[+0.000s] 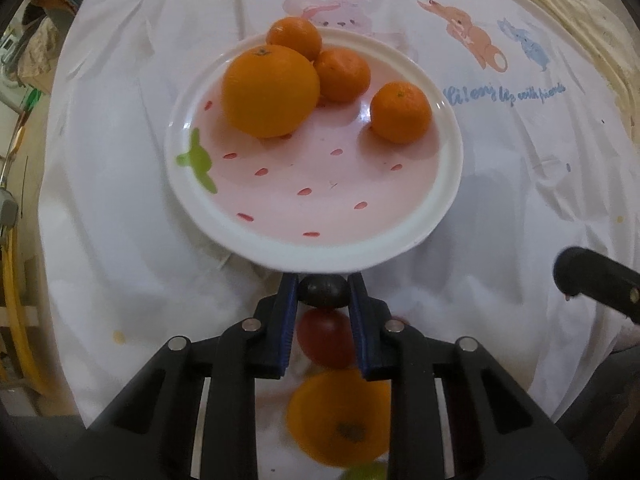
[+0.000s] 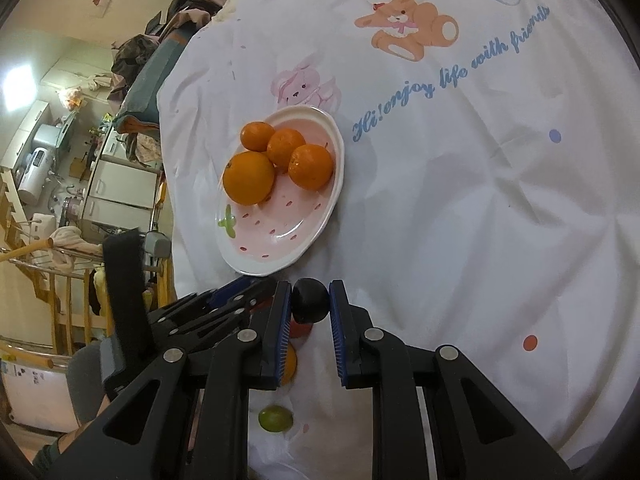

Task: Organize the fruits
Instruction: 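Lift the plum with the right tool while the left tool grasps the other dark plum, then carry both held plums onto the pink plate and open both tools, then withdraw both open tools from the plate toward the remaining fruit, then close the left tool on the large orange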

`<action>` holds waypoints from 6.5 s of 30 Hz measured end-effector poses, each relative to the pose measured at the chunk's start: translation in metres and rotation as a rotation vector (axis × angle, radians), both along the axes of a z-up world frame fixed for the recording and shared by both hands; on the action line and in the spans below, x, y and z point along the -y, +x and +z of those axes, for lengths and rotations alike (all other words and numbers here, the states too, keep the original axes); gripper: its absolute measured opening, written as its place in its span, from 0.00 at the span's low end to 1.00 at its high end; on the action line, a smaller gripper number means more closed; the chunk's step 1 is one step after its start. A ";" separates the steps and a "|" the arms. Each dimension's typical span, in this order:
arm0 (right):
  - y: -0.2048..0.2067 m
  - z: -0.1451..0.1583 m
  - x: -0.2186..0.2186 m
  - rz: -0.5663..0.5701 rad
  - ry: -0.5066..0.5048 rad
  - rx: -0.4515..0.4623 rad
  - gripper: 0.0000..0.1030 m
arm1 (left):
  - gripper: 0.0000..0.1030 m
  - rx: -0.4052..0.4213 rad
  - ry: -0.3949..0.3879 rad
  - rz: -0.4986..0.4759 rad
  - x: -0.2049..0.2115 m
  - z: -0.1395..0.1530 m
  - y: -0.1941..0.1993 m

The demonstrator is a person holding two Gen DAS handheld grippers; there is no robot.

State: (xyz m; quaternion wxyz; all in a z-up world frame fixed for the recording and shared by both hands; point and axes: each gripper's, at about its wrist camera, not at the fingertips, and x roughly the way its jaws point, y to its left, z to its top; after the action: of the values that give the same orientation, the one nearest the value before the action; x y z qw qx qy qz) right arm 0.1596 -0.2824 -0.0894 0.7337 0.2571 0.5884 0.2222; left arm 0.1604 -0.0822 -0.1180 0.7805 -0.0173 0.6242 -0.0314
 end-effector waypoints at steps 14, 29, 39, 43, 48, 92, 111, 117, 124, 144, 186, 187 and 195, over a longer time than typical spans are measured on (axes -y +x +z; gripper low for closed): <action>-0.002 0.019 0.004 -0.025 -0.019 0.084 0.19 | 0.20 0.106 -0.035 0.036 -0.020 0.045 -0.023; 0.014 0.065 -0.002 -0.001 0.063 0.283 0.20 | 0.20 0.177 0.000 0.051 -0.052 0.082 -0.009; 0.051 0.065 -0.010 0.014 0.030 0.309 0.20 | 0.20 0.165 0.004 0.059 -0.060 0.076 0.037; 0.065 0.061 -0.013 0.022 0.028 0.306 0.20 | 0.20 0.152 0.005 0.049 -0.055 0.069 0.050; 0.080 0.053 -0.017 0.035 0.028 0.289 0.20 | 0.20 0.127 0.002 0.046 -0.053 0.053 0.063; 0.139 -0.025 -0.057 0.075 -0.103 0.167 0.23 | 0.38 0.043 -0.044 0.086 -0.060 0.012 0.078; 0.124 0.000 -0.053 0.054 -0.102 0.201 0.72 | 0.71 0.120 0.002 0.115 -0.066 0.027 0.071; 0.114 0.011 -0.046 0.039 -0.095 0.210 0.72 | 0.71 0.151 0.009 0.108 -0.067 0.033 0.062; 0.091 0.031 -0.038 0.043 -0.100 0.223 0.72 | 0.71 0.202 -0.028 0.152 -0.075 0.058 0.047; 0.009 0.040 -0.018 -0.009 -0.131 0.199 0.72 | 0.71 0.256 -0.014 0.152 -0.078 0.079 -0.012; 0.005 0.006 -0.018 -0.066 -0.178 0.102 0.81 | 0.54 -0.083 -0.073 -0.114 0.008 -0.008 -0.068; 0.006 0.005 -0.019 -0.065 -0.180 0.102 0.81 | 0.54 -0.090 -0.077 -0.129 0.010 -0.006 -0.069; 0.005 0.001 -0.027 -0.008 -0.208 0.109 0.81 | 0.53 0.027 -0.107 -0.041 -0.017 0.038 -0.072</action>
State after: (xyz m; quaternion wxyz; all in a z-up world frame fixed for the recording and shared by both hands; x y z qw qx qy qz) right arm 0.1646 -0.2554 -0.0888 0.7882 0.1697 0.5664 0.1707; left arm 0.0888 -0.0650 -0.0804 0.7858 -0.0459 0.6114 -0.0808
